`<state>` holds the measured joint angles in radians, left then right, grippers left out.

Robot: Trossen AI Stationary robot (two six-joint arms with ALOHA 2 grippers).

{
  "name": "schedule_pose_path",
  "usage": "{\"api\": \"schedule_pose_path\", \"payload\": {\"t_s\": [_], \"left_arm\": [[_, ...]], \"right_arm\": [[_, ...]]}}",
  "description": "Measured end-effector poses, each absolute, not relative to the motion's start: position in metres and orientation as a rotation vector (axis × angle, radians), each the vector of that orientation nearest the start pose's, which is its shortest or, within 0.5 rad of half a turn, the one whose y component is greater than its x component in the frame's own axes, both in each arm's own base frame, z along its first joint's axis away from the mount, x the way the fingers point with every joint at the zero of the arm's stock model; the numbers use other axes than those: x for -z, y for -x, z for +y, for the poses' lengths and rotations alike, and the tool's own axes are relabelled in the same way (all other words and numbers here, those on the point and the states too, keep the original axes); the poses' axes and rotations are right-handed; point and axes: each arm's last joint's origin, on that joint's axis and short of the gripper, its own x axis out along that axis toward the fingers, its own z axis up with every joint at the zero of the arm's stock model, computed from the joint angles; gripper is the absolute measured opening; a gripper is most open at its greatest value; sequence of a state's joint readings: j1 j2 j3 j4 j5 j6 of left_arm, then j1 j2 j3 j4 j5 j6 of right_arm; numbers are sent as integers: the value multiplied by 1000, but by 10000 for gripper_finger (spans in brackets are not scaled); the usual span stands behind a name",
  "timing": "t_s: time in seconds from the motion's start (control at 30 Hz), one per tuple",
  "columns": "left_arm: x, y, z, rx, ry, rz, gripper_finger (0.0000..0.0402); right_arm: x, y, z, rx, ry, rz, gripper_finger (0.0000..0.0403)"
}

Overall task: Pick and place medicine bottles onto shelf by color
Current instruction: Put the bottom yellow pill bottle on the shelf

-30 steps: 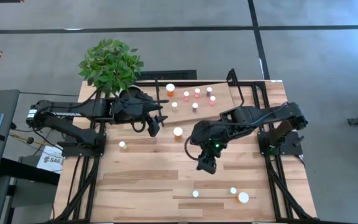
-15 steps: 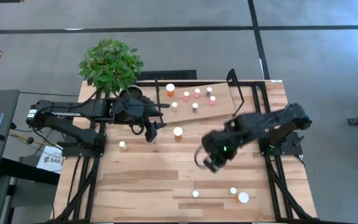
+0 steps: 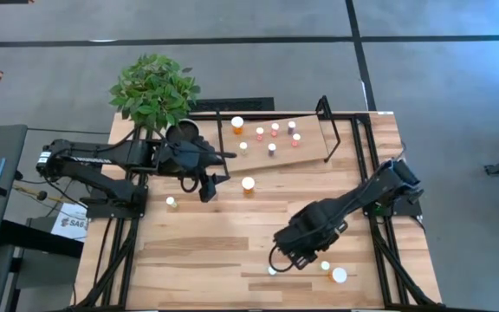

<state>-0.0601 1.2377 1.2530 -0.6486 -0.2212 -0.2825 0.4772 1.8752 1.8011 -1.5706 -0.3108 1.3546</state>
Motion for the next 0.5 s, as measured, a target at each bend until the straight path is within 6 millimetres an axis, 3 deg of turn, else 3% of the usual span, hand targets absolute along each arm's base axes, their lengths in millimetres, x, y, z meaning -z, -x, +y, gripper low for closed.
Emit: {"api": "schedule_pose_path", "payload": {"t_s": [0.37, 0.5], "left_arm": [[-360, -255, -8, -263, 170, 595, 224], [-361, -255, -8, -267, 167, 591, 224]], "right_arm": [[-262, -313, 178, 461, -630, 1892, 239], [-242, -305, 174, 468, -594, 1969, 239]]}}
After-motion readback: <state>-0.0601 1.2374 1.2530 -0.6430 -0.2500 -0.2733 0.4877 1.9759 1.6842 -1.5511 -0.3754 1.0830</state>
